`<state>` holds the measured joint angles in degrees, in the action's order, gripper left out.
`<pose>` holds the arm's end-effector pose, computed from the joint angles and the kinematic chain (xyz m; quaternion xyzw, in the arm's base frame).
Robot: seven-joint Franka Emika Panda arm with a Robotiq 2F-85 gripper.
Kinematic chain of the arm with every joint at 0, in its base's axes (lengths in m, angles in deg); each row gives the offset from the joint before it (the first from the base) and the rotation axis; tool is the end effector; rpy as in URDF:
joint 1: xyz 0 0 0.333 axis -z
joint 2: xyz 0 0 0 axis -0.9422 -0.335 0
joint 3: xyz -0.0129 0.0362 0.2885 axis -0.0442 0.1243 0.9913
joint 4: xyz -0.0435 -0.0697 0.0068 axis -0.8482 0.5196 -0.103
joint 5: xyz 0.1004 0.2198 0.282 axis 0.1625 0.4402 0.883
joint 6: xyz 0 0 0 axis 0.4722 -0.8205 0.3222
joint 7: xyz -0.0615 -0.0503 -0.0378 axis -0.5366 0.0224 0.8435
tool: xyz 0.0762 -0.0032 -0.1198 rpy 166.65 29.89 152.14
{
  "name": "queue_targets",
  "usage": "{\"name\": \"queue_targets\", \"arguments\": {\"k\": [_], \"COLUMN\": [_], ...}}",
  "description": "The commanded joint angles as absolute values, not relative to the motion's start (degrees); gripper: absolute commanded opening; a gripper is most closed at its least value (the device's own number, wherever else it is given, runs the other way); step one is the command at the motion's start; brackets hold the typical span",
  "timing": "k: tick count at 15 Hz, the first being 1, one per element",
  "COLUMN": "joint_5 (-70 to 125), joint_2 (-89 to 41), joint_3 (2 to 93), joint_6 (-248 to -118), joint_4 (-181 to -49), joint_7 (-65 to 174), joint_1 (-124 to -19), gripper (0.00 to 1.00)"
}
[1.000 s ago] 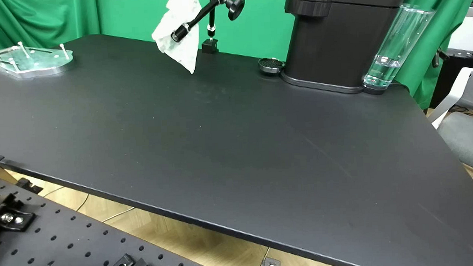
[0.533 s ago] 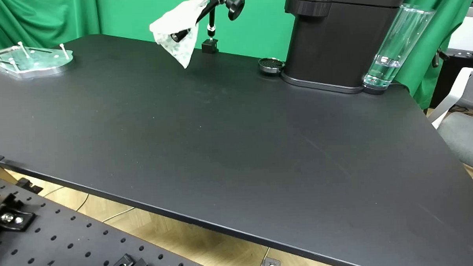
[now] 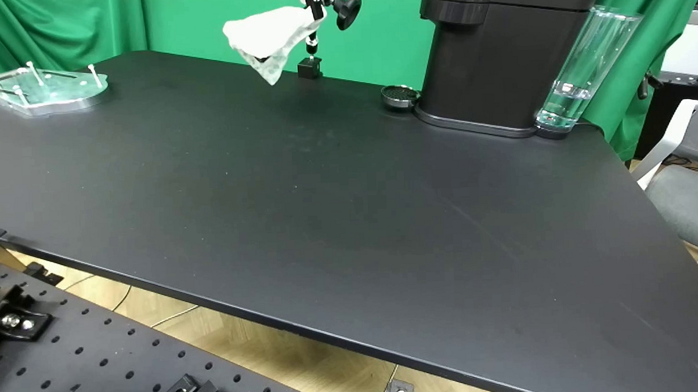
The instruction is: Put the white towel on the black thing on top of the table
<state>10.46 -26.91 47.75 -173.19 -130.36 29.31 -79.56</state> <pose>0.5977 0.0367 0.2871 0.9831 -0.1007 0.0291 0.1503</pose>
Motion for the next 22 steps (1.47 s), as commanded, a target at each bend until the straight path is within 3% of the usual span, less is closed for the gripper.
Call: {"name": "queue_targets", "arguments": {"k": [1,3,4,5,15,17,22], "joint_5": [11.3,11.62,12.11,12.58,12.34,11.52,8.42], "joint_2": [-26.46,-26.41,-26.36,-26.24,-23.78,-22.7,-18.7], "joint_3": [47.64,47.73,47.86,47.99,48.71,49.07,50.09], "joint_6": [-172.66,-172.64,-172.5,-172.43,-173.38,-173.85,-176.33], "joint_4": [-131.6,-131.99,-132.16,-132.35,-134.46,-135.67,-139.97], "joint_7": [27.63,27.69,27.98,28.57,28.82,29.47,29.52], "joint_1": [-79.26,-79.24,-79.19,-79.15,-80.09,-80.37,-81.08], "gripper": [0.0,0.0,0.26,0.27,0.94,1.0,1.0]}}
